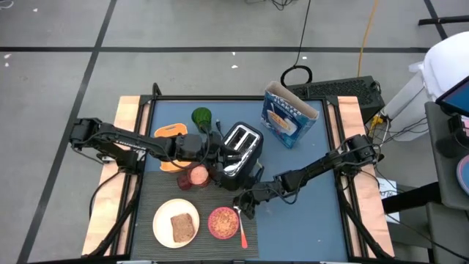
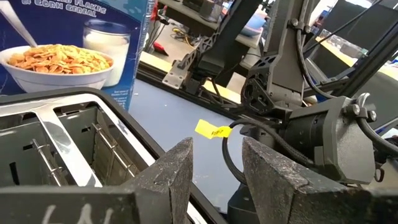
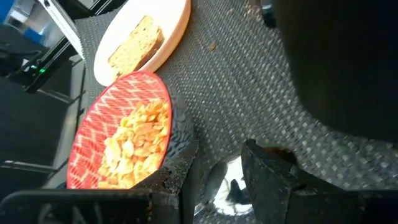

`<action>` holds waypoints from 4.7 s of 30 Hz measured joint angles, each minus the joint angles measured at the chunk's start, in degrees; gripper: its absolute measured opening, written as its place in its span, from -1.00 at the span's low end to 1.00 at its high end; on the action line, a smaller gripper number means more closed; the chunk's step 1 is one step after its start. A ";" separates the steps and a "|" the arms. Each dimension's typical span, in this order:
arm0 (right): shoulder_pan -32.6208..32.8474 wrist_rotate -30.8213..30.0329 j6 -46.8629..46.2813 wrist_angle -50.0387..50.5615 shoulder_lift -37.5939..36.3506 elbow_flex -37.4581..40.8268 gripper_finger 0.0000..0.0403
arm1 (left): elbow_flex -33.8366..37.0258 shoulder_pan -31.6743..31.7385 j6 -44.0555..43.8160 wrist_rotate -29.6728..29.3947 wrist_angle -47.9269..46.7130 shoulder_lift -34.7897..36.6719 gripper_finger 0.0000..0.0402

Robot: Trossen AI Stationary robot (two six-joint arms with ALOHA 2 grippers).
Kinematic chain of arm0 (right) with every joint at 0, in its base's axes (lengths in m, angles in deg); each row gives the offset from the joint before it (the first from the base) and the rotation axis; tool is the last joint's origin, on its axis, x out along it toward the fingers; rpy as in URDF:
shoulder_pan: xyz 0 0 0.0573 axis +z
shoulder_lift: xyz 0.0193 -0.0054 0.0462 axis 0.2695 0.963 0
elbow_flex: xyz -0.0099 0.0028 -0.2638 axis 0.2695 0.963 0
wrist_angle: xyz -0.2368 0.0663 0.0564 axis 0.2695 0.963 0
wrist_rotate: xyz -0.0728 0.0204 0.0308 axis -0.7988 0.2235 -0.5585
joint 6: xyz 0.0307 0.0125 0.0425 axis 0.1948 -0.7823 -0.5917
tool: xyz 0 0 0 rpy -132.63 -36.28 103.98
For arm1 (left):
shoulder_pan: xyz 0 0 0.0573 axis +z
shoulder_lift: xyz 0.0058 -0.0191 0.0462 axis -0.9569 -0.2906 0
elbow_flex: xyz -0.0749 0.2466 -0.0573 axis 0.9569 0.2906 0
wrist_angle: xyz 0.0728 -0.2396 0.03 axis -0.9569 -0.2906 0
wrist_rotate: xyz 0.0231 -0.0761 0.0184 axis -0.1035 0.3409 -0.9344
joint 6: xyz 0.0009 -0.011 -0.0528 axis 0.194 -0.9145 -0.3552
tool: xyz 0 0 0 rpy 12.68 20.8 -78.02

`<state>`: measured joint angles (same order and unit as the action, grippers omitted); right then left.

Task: Arrange a breakfast setting
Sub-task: Put the orange fork to the gray tablemat to the right of the red bowl

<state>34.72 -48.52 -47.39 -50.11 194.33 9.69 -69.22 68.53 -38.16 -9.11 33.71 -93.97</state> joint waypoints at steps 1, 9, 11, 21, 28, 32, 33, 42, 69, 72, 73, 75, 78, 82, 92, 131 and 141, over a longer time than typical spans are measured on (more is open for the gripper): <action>0.00 -0.56 0.44 0.00 0.00 0.00 -0.43 | 0.00 0.00 -0.02 0.00 0.00 0.00 -0.29; 0.00 -1.02 3.18 0.02 0.00 0.00 -0.43 | 0.00 0.00 -0.13 -0.02 0.00 0.00 -0.29; 0.06 -2.51 4.21 -0.09 0.18 0.00 -0.43 | 0.00 0.00 -0.13 -0.02 0.00 0.00 -0.29; 0.11 -3.66 4.79 -1.26 2.98 0.00 -0.43 | 0.00 0.00 -0.11 -0.02 -0.02 0.00 -0.29; 0.11 -3.33 4.86 0.35 4.19 0.02 -0.43 | 0.00 0.00 -0.11 -0.02 -0.02 0.00 -0.29; 0.11 -1.86 7.51 3.29 3.43 0.00 -0.43 | 0.00 0.00 -0.09 -0.02 -0.08 0.00 -0.29; 0.10 -0.89 7.92 3.28 3.40 0.00 -0.43 | 0.00 0.00 -0.09 -0.02 -0.13 0.00 -0.29; 0.11 1.26 10.78 11.74 -0.38 0.00 -0.43 | -0.02 -0.02 -0.17 -0.02 -0.35 0.00 -0.29; 5.03 5.74 -2.33 22.76 -16.69 0.04 -0.24 | -0.02 -0.02 -0.31 -0.02 -0.20 0.00 -0.29; 5.03 5.72 -5.12 22.79 -16.63 0.04 -0.05 | -0.01 0.00 -0.31 -0.02 -0.21 0.00 -0.29; 5.03 5.61 -5.93 22.71 -16.63 0.04 0.00 | -0.02 -0.01 -0.31 -0.02 -0.21 0.00 -0.29; 5.07 5.63 -6.29 22.73 -16.63 0.04 0.09 | -0.02 0.00 -0.31 -0.02 -0.22 0.00 -0.29; 5.90 5.17 -6.28 22.52 -16.36 0.04 0.17 | -0.02 -0.02 -0.31 -0.02 -0.22 0.00 -0.29; 7.66 2.43 -6.26 22.19 -14.75 0.04 0.17 | -0.02 -0.02 -0.31 -0.03 -0.22 0.00 -0.29; 9.60 1.10 -6.64 17.31 -7.06 0.04 0.09 | -0.02 -0.03 -0.31 -0.02 -0.20 0.00 -0.29; 9.01 -6.91 -7.74 16.92 -1.51 0.04 0.02 | -0.02 -0.02 -0.52 -0.04 -0.18 0.00 -0.29; 8.98 -8.30 -7.30 17.66 -1.51 0.04 -0.26 | -0.02 -0.02 -0.50 -0.03 -0.20 0.00 -0.29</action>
<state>43.71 -56.82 -54.69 -32.45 192.82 9.73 -69.24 68.51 -38.66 -9.14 33.51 -93.97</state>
